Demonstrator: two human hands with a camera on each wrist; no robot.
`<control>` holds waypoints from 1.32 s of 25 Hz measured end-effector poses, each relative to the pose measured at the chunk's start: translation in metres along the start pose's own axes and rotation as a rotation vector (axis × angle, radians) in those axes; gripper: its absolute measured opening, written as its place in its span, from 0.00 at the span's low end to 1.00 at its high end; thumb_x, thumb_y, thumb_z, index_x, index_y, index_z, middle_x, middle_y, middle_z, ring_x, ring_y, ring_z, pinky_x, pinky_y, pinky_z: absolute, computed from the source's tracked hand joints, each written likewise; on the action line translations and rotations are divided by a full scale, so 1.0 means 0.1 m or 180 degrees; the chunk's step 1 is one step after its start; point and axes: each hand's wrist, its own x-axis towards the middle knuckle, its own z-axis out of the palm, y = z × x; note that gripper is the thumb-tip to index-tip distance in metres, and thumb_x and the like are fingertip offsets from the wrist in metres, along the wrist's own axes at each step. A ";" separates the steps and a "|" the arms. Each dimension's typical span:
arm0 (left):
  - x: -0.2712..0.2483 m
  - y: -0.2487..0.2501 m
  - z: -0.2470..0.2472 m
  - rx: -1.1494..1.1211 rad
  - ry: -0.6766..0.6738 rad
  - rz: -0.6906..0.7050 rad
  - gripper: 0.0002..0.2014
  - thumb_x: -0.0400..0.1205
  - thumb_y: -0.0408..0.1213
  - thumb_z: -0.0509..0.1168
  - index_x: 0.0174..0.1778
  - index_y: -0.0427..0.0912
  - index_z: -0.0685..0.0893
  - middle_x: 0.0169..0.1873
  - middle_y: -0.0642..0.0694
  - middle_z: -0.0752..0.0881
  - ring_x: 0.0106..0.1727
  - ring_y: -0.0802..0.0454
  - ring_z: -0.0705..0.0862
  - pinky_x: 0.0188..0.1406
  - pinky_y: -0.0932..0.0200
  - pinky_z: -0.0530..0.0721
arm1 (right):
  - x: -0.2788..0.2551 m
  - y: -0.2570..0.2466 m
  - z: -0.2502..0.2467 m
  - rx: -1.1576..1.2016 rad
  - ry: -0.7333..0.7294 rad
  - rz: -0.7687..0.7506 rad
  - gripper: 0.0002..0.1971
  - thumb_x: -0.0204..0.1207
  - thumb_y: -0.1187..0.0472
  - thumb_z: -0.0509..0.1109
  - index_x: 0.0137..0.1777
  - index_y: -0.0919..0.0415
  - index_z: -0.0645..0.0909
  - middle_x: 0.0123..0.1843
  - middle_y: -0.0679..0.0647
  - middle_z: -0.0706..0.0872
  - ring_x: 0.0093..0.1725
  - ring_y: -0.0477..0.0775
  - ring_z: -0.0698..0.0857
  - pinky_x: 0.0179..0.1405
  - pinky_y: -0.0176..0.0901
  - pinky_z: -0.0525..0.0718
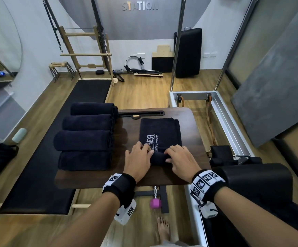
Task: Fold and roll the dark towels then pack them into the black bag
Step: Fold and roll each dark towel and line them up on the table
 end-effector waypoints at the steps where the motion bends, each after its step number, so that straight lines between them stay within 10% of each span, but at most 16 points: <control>1: -0.03 -0.05 0.00 -0.0101 0.0159 0.0147 0.14 0.92 0.56 0.57 0.66 0.53 0.80 0.61 0.52 0.77 0.64 0.50 0.77 0.59 0.45 0.76 | 0.06 0.01 -0.01 0.0112 -0.0045 0.0103 0.10 0.85 0.58 0.69 0.65 0.54 0.83 0.58 0.49 0.86 0.59 0.55 0.83 0.59 0.49 0.78; 4: -0.09 -0.16 -0.02 0.0009 0.0191 0.0608 0.24 0.86 0.65 0.62 0.71 0.56 0.81 0.67 0.55 0.76 0.69 0.53 0.72 0.61 0.47 0.75 | 0.22 0.07 -0.05 0.0516 -0.0251 0.0569 0.11 0.84 0.65 0.67 0.62 0.54 0.82 0.57 0.54 0.88 0.59 0.61 0.85 0.53 0.52 0.80; 9: 0.07 -0.15 0.01 -0.0083 -0.0028 0.0320 0.13 0.90 0.49 0.63 0.68 0.56 0.84 0.64 0.60 0.79 0.68 0.52 0.73 0.65 0.46 0.70 | 0.27 0.16 -0.08 0.1145 -0.0281 0.0611 0.17 0.85 0.65 0.63 0.65 0.44 0.65 0.42 0.44 0.80 0.46 0.63 0.86 0.39 0.50 0.73; 13: 0.31 -0.14 0.07 -0.0208 -0.0271 0.0062 0.09 0.92 0.42 0.56 0.56 0.53 0.82 0.56 0.57 0.76 0.64 0.50 0.71 0.63 0.42 0.67 | 0.19 0.23 -0.12 0.0735 0.0108 0.0168 0.25 0.82 0.36 0.67 0.73 0.46 0.68 0.64 0.45 0.77 0.63 0.47 0.78 0.58 0.47 0.78; 16: 0.43 -0.15 0.07 -0.0244 -0.0480 -0.0038 0.11 0.93 0.43 0.51 0.50 0.51 0.78 0.51 0.55 0.75 0.62 0.47 0.72 0.61 0.42 0.65 | 0.23 0.25 -0.11 0.0149 -0.0039 -0.0169 0.25 0.81 0.39 0.71 0.73 0.49 0.73 0.67 0.46 0.79 0.67 0.49 0.78 0.66 0.48 0.76; 23: 0.41 -0.07 -0.03 -0.0278 -0.0144 0.0094 0.15 0.93 0.57 0.49 0.72 0.56 0.67 0.64 0.53 0.76 0.66 0.48 0.76 0.63 0.42 0.72 | 0.58 0.35 -0.15 0.0754 -0.0605 0.0246 0.07 0.92 0.55 0.60 0.65 0.52 0.74 0.56 0.54 0.88 0.54 0.60 0.86 0.52 0.53 0.79; 28: 0.40 0.07 -0.05 0.0409 -0.0232 0.0376 0.25 0.85 0.60 0.66 0.76 0.56 0.72 0.73 0.57 0.73 0.78 0.49 0.69 0.72 0.39 0.71 | 0.76 0.42 -0.20 0.1125 -0.0733 0.0410 0.06 0.90 0.56 0.61 0.60 0.44 0.66 0.44 0.51 0.85 0.42 0.58 0.85 0.46 0.61 0.84; 33: 0.67 0.07 -0.10 0.0303 -0.0244 0.0261 0.17 0.90 0.48 0.64 0.75 0.54 0.79 0.71 0.57 0.77 0.79 0.50 0.68 0.79 0.30 0.61 | 0.71 0.46 -0.17 0.0478 -0.0065 0.0097 0.22 0.78 0.33 0.70 0.62 0.45 0.73 0.60 0.44 0.74 0.57 0.48 0.76 0.55 0.48 0.79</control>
